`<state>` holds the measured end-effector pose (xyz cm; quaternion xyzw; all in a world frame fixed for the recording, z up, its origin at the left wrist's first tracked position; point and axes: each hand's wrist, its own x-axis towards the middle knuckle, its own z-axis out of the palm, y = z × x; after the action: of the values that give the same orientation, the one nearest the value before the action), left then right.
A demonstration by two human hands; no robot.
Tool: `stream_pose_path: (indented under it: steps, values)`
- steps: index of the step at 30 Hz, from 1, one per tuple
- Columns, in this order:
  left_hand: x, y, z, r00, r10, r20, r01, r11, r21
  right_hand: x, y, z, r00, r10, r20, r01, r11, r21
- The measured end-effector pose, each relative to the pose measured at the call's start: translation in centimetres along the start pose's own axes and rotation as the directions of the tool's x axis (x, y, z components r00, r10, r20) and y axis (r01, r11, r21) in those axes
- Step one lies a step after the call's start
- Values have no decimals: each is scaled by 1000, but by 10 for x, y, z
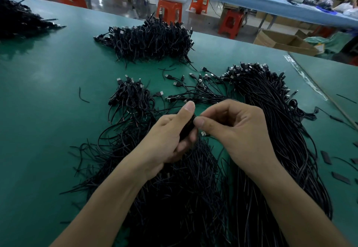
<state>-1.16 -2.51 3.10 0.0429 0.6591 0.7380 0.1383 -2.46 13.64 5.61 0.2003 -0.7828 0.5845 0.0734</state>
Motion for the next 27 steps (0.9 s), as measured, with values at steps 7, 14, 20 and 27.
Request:
stream_pose_path:
  steps: [7, 14, 20, 27]
  values:
    - [7, -3, -12, 972, 17, -233, -14, 1000, 14, -11, 24, -10, 948, 317, 37, -278, 878, -390]
    - [12, -7, -20, 954, 47, -296, -38, 999, 35, -26, 39, 7, 817, 556, 150, -275, 606, -746]
    - [12, -7, -20, 942, 101, -319, -76, 993, 89, -18, 40, 13, 750, 645, 146, -384, 604, -698]
    - [12, -15, -14, 883, 257, -393, -171, 955, 241, -14, 41, 6, 755, 638, 151, -430, 656, -621]
